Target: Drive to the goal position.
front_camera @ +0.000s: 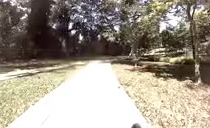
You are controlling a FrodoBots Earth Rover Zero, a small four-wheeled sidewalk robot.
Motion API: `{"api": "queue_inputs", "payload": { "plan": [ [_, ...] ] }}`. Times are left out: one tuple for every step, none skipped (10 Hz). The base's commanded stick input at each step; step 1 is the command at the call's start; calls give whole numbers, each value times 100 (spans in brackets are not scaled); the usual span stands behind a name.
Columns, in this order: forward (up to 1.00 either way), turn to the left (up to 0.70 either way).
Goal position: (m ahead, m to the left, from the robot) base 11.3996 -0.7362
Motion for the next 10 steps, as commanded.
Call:
{"api": "queue_inputs", "payload": {
  "plan": [
    [50,0],
    [50,0],
    [50,0],
    [50,0],
    [50,0],
    [50,0],
    [50,0],
    [50,0],
    [50,0],
    [50,0]
  ]
}}
